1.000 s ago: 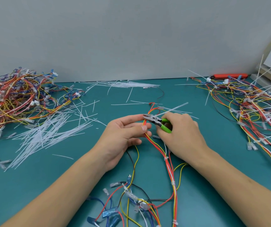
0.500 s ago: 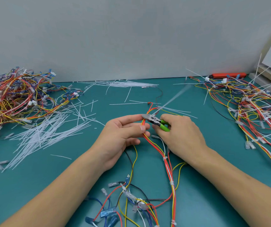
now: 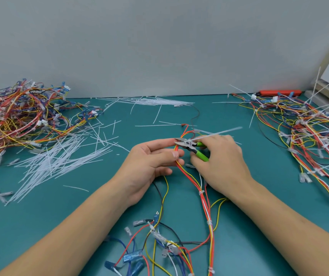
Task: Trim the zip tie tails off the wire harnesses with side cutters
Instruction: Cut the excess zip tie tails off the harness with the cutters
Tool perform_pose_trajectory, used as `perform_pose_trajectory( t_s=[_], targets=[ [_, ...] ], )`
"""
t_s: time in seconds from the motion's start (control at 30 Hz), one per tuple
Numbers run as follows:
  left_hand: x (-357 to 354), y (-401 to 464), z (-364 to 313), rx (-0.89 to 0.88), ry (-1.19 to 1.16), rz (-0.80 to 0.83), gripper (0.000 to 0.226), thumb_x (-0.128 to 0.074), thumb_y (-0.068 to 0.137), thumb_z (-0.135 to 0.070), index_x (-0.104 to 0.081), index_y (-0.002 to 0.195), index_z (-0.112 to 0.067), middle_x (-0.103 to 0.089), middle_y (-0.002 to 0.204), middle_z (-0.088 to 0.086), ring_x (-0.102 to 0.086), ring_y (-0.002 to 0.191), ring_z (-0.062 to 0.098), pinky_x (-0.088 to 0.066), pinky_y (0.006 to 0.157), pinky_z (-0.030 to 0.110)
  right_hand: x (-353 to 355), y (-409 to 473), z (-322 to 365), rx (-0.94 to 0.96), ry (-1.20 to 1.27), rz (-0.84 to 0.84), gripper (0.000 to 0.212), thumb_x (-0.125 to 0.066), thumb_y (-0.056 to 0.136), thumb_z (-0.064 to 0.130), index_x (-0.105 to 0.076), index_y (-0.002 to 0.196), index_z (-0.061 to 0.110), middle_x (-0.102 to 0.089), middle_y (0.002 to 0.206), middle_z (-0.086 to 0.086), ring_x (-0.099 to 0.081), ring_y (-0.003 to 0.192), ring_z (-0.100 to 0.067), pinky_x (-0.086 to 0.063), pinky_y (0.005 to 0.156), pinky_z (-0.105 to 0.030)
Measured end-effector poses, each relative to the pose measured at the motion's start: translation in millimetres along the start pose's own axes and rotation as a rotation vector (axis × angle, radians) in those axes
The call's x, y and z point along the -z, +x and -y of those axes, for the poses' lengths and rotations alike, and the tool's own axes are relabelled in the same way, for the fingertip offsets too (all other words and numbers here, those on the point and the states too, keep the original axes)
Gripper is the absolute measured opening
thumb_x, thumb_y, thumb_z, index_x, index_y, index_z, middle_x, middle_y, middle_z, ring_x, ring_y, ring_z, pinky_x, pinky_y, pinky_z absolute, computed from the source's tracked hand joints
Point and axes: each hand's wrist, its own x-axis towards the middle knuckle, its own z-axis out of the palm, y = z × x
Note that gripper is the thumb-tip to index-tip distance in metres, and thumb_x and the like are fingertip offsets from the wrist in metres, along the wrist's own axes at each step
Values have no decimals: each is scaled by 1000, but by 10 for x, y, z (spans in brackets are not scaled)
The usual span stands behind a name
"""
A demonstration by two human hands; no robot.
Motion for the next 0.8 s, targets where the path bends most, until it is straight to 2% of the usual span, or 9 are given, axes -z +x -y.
perform_pose_trajectory(
  t_s=[0.13,0.27,0.37,0.43,0.47,0.6,0.67,0.73,0.8],
  targets=[
    [-3,7,-1,0,-1,-2,33,-73,88,-6,-71,120,-13,-77,109,13,-76,89,20,-53,58,18,12,7,-10,-16,20,20,35,-64,88,38,-68,122,38,-67,111,10,-50,115,-22,-40,106,-45],
    [-2,5,2,-4,-2,-5,33,-72,89,-5,-70,121,-11,-77,109,14,-76,87,19,-53,57,18,-4,10,-23,-25,25,25,30,-64,87,35,-66,117,35,-68,105,13,-53,111,-21,-42,99,-43],
    [-8,5,4,-5,-4,-7,34,-72,89,-5,-69,122,-12,-77,109,14,-76,87,20,-53,57,19,-10,19,-30,-81,2,18,8,-64,88,36,-58,85,31,-62,76,9,-58,89,-25,-43,72,-35],
    [-4,9,5,-4,-3,-10,34,-72,88,-5,-69,122,-11,-77,109,14,-76,87,21,-53,57,19,-13,16,-9,-94,-25,3,34,-65,91,42,-46,68,26,-53,62,5,-55,73,-30,-33,53,-31],
    [-3,9,3,-2,-2,-9,35,-72,88,-5,-68,122,-11,-77,109,14,-76,87,20,-53,57,19,-11,12,2,-86,-50,0,40,-64,92,46,-43,66,24,-50,61,3,-54,70,-31,-31,51,-33],
    [-8,-2,-5,-3,-6,-8,36,-73,88,-5,-68,123,-11,-77,109,13,-76,87,20,-53,57,19,-21,0,11,-79,-45,11,44,-62,94,51,-43,65,23,-51,62,3,-55,71,-31,-33,54,-35],
    [-10,-12,-7,-1,-6,-3,35,-72,88,-5,-68,122,-11,-78,109,13,-76,87,19,-53,57,19,-34,-8,-15,-67,-4,1,37,-64,93,49,-49,68,26,-52,61,5,-55,71,-28,-33,55,-34],
    [-12,-13,-9,-2,-3,-4,33,-72,89,-5,-69,121,-12,-78,109,12,-76,87,19,-53,57,19,-40,-19,-27,-32,37,-18,16,-64,91,47,-65,85,32,-59,68,11,-59,81,-21,-40,69,-35],
    [-15,-8,-10,-2,-3,-8,33,-72,89,-5,-70,121,-12,-78,109,12,-76,87,18,-52,57,18,-31,-15,-5,-36,27,-5,24,-63,87,48,-69,108,38,-66,84,16,-58,98,-16,-42,91,-40]
  ],
)
